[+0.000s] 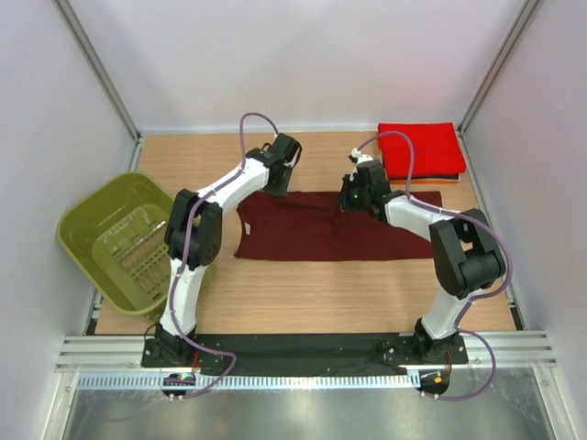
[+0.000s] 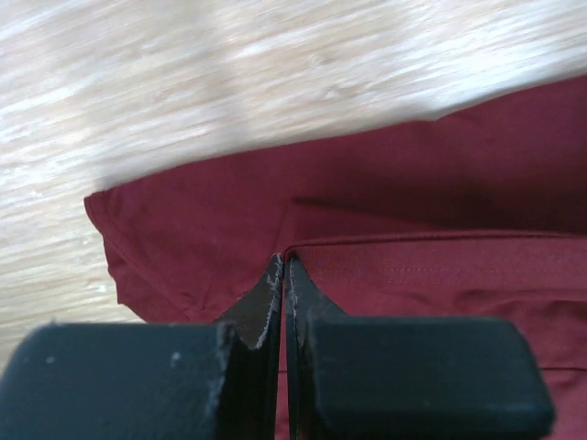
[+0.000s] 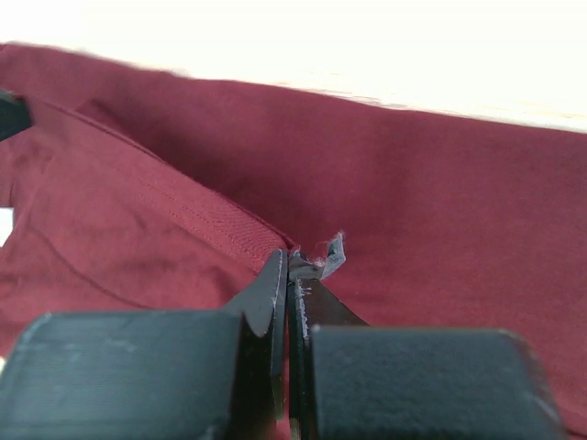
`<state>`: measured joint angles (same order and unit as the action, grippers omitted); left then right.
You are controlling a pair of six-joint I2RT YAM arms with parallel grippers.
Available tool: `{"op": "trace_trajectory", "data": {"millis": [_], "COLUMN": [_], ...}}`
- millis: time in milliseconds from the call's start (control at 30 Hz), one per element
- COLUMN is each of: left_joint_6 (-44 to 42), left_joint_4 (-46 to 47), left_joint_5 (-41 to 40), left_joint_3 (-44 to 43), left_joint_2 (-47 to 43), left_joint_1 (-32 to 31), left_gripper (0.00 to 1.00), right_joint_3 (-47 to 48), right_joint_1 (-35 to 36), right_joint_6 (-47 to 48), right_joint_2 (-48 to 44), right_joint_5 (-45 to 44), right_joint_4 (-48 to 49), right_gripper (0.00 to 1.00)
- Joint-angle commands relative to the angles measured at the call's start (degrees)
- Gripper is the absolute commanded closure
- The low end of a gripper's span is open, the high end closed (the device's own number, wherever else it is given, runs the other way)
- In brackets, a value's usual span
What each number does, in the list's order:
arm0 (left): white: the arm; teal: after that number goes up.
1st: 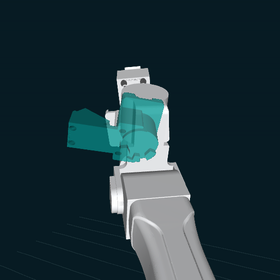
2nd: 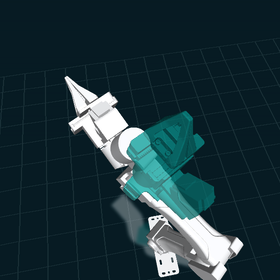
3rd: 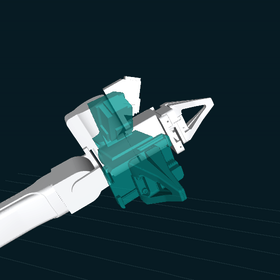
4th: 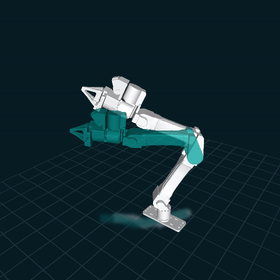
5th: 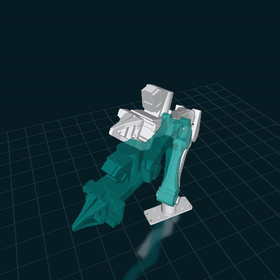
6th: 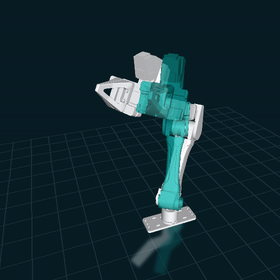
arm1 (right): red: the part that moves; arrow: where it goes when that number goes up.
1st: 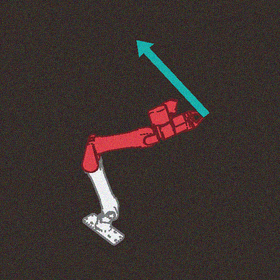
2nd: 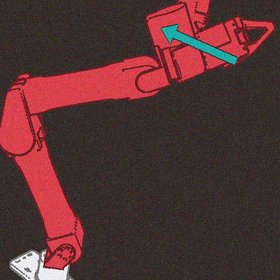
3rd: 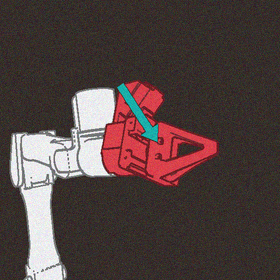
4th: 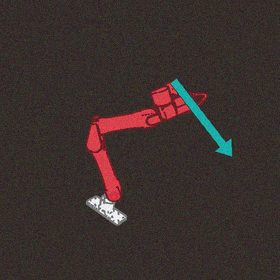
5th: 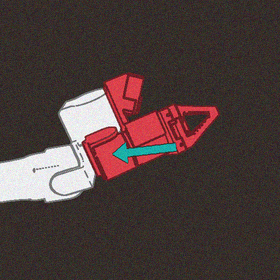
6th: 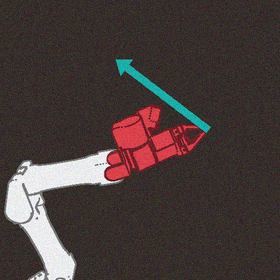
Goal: Fold and stack the t-shirts
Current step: Fold the tshirt
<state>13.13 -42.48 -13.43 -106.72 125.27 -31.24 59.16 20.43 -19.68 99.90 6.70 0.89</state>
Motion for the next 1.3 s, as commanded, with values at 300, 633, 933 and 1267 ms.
{"op": "trace_trajectory", "data": {"millis": [300, 633, 933, 1267], "left_joint_6": [1.3, 5.7, 10.5, 11.0], "left_joint_4": [1.0, -1.5, -2.8, -4.1], "left_joint_5": [-5.3, -9.8, 3.8, -0.9], "left_joint_3": [6.3, 3.5, 0.0, -0.7], "left_joint_2": [-6.4, -9.1, -3.9, 3.5], "left_joint_1": [0.7, 0.7, 0.0, 0.1], "left_gripper": [1.0, 0.74, 0.76, 0.77], "right_joint_3": [-1.9, -1.3, 6.8, 1.0], "right_joint_1": [4.1, 4.1, 4.7, 5.2], "right_joint_6": [5.1, 4.0, -2.7, -4.7], "right_joint_2": [-3.6, -7.7, 4.7, 4.0], "right_joint_5": [4.4, 7.4, 10.8, 4.3], "right_joint_4": [-2.1, -6.1, -5.9, -3.3], "right_gripper": [0.95, 0.73, 0.82, 0.83]}}
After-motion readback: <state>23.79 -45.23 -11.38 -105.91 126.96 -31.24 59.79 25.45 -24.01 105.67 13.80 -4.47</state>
